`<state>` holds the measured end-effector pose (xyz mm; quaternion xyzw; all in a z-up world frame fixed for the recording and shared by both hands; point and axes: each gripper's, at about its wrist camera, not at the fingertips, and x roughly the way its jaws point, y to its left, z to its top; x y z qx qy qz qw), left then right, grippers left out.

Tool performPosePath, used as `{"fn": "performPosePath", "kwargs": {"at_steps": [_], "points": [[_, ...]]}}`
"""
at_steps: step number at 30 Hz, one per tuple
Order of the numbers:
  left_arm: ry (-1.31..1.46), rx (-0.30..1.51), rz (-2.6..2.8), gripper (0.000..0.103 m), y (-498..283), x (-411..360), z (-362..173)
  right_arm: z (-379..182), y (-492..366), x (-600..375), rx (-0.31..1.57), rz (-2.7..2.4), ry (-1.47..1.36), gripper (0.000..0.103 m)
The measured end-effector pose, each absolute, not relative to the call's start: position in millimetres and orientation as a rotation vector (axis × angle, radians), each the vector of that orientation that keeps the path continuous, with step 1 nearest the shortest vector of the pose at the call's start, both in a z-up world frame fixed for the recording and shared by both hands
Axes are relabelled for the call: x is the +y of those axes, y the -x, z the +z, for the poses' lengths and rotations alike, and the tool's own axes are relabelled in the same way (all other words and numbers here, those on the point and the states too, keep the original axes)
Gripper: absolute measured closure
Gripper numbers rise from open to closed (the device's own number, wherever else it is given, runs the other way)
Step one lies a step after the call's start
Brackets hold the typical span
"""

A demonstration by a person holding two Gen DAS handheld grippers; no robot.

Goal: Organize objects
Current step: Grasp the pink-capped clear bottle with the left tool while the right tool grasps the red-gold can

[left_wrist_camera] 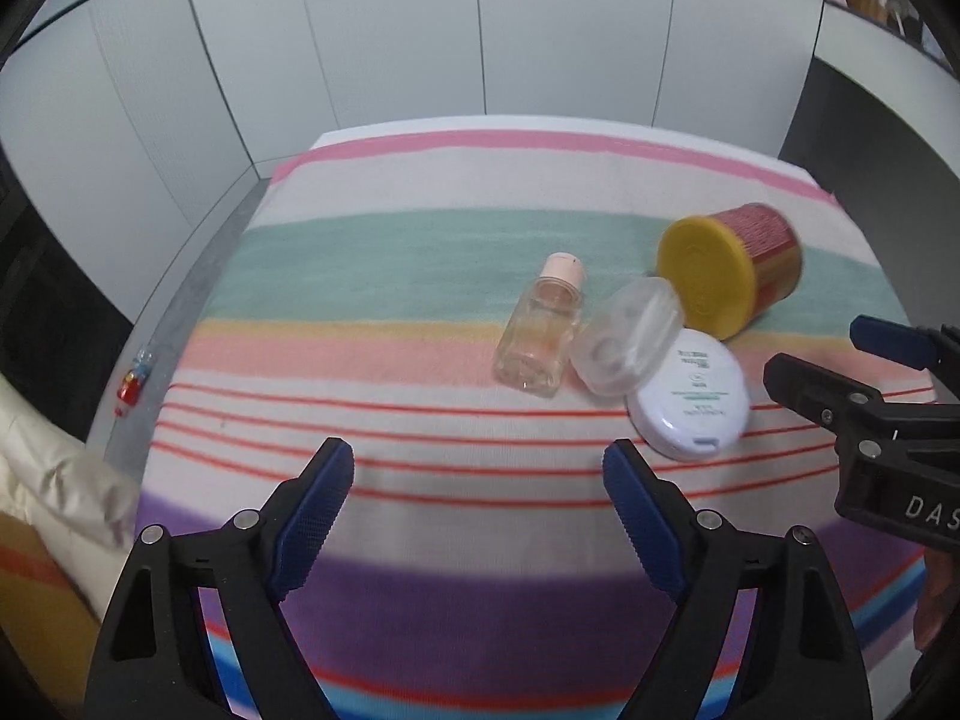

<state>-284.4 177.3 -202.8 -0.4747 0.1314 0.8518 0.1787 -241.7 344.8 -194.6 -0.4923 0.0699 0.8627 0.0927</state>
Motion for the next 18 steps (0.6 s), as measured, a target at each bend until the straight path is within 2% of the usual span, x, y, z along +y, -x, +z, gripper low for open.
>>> {"fn": "performPosePath", "kwargs": {"at_steps": [12,17,18], "points": [[1.266,0.382,2.371,0.018,319.0,203.9,-214.3,-205.4,282.5,346.7,0.206,2.597,1.44,0.015],[1.261,0.323,2.343,0.037,331.4,209.5,-215.2,-203.1,297.2,347.4,0.248,2.624,1.419,0.015],[1.259,0.322,2.345,0.047,332.9,209.8,-214.6,-202.2,299.2,346.7,0.253,2.628,1.413,0.015]]}}
